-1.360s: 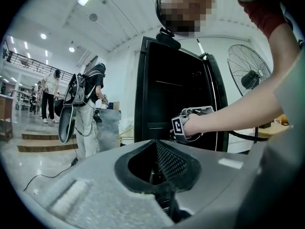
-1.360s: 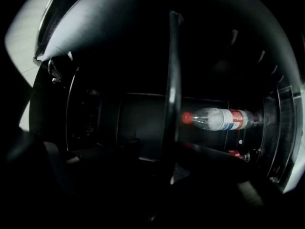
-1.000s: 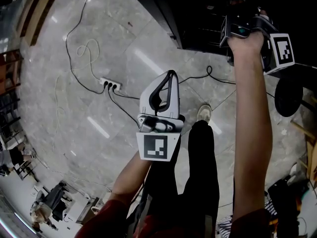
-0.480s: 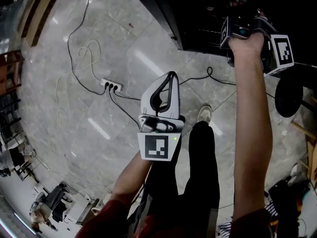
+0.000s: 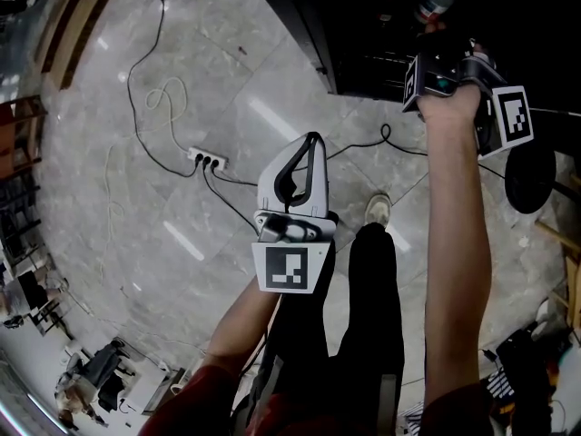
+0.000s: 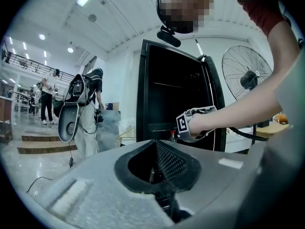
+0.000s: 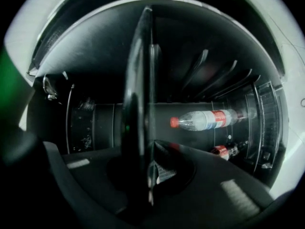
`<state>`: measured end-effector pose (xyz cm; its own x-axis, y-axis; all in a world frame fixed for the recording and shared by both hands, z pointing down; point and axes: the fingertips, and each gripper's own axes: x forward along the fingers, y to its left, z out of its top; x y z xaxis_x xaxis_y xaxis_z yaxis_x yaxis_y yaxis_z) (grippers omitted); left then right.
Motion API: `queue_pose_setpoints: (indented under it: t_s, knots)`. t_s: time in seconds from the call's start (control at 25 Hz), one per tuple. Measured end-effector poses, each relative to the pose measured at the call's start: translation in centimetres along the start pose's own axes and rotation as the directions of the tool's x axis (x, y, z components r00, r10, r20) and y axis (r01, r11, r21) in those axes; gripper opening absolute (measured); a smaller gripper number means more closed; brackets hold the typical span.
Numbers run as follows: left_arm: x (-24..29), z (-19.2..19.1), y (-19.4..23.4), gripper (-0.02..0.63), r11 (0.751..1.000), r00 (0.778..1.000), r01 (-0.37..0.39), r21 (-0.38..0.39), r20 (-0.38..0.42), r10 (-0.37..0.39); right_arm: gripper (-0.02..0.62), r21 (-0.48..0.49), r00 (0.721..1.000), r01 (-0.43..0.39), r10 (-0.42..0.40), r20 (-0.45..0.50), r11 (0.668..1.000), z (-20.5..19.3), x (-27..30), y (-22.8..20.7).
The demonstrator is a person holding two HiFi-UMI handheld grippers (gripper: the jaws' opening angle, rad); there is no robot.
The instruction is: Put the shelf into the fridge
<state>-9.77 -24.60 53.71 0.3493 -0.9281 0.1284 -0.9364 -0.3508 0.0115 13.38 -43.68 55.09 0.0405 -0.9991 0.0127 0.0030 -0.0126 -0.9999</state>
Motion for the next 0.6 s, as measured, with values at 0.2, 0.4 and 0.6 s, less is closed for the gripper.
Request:
queue_pose_setpoints:
  t_s: [0.2, 0.4, 0.6]
  knots:
    - [-0.6, 0.5, -0.1, 0.005, 1.0, 1.0, 0.01, 0.0, 0.007, -0.01, 0.009, 0.001, 1.0, 0.001, -0.001, -0.003, 1.0, -0.1, -1.9, 0.0]
    - [-1.4, 1.4, -0.1, 0.005, 1.0, 1.0, 0.023, 0.013, 0.019, -0.023, 0.009, 0.005, 1.0, 0.004, -0.004, -0.002, 1.0, -0.2, -4.2, 0.0]
    - [-2.5, 2.2, 0.3, 0.005, 1.0, 1.0, 0.02, 0.016, 0.015, -0.021, 0.009, 0.006, 1.0, 0.01, -0.01, -0.005, 1.0, -0.3, -6.9, -0.2]
